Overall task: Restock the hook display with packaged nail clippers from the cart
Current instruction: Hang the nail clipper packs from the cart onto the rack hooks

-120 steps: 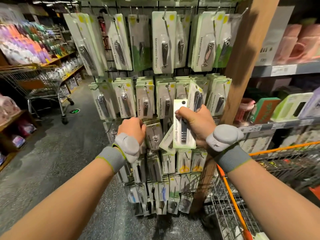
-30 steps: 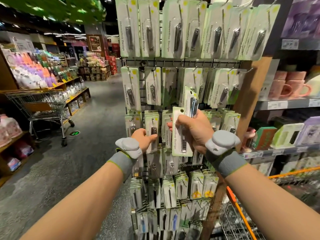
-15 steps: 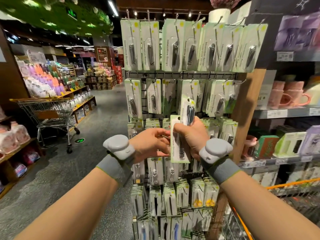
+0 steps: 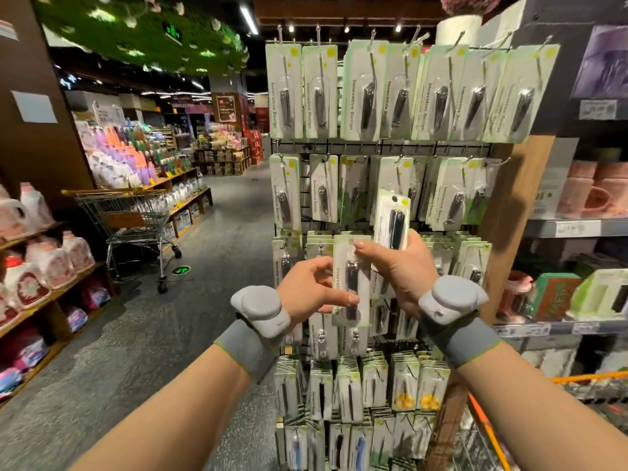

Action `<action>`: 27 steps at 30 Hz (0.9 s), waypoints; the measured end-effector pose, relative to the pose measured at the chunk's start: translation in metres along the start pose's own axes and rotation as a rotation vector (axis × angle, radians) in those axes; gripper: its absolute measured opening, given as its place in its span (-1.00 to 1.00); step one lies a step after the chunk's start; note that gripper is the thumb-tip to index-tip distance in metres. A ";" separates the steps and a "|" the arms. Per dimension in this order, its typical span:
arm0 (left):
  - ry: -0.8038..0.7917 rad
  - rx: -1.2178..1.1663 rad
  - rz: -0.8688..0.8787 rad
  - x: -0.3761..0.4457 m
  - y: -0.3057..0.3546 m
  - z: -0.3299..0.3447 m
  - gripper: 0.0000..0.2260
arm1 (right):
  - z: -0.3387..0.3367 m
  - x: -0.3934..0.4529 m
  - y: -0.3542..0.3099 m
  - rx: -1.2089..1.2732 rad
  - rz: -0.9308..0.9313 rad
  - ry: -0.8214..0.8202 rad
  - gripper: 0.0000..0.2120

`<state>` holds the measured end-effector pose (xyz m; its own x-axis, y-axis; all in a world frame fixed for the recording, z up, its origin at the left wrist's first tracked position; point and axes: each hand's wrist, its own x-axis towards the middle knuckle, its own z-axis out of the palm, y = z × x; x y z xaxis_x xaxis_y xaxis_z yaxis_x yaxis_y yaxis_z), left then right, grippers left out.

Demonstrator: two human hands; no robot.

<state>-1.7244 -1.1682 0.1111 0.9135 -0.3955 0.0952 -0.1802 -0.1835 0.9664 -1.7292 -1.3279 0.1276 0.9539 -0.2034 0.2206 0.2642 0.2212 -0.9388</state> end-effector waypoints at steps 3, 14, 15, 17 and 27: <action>0.003 -0.007 -0.021 -0.004 -0.006 -0.004 -0.67 | 0.000 -0.003 0.001 0.087 0.012 -0.027 -0.62; 0.199 -0.160 -0.097 -0.008 -0.045 -0.038 -0.72 | 0.015 -0.002 0.023 0.018 0.099 -0.089 -0.80; 0.214 -0.177 -0.098 -0.008 -0.047 -0.041 -0.75 | 0.018 -0.002 0.027 0.009 0.106 -0.111 -0.81; 0.253 -0.178 -0.087 -0.006 -0.051 -0.046 -0.77 | 0.025 -0.002 0.037 0.019 0.103 -0.155 -0.82; 0.312 -0.049 -0.008 0.013 -0.057 -0.066 -0.72 | 0.042 0.008 0.062 0.017 0.180 -0.135 -0.81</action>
<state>-1.6782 -1.1038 0.0730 0.9841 -0.0976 0.1484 -0.1612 -0.1388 0.9771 -1.6993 -1.2756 0.0819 0.9960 -0.0305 0.0844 0.0894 0.2584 -0.9619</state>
